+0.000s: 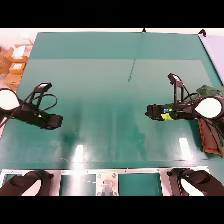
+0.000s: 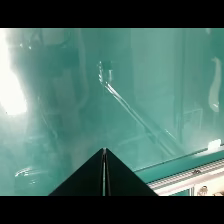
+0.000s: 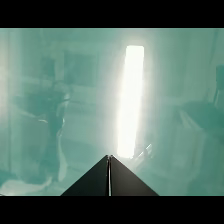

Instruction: Fold the shirts.

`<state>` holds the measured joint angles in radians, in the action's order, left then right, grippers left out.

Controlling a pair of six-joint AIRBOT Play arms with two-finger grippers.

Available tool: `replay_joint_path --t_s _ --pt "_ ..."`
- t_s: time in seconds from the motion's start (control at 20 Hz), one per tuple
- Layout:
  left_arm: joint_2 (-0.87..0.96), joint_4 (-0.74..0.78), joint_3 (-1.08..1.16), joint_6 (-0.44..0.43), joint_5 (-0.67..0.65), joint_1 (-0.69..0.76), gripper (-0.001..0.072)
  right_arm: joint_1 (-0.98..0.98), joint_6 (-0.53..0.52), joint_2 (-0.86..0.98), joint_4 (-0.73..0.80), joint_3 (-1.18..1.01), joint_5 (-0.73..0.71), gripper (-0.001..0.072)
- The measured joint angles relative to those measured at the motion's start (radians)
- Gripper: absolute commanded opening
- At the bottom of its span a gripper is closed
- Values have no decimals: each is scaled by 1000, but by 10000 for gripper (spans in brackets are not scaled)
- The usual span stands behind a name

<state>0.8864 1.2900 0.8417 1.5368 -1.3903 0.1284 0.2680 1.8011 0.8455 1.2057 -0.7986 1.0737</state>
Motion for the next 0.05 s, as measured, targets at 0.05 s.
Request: replay_joint_path --t_s 0.05 --pt "-2 0 -3 0 -1 0 30 2 0 -1 -1 1 -2 24"
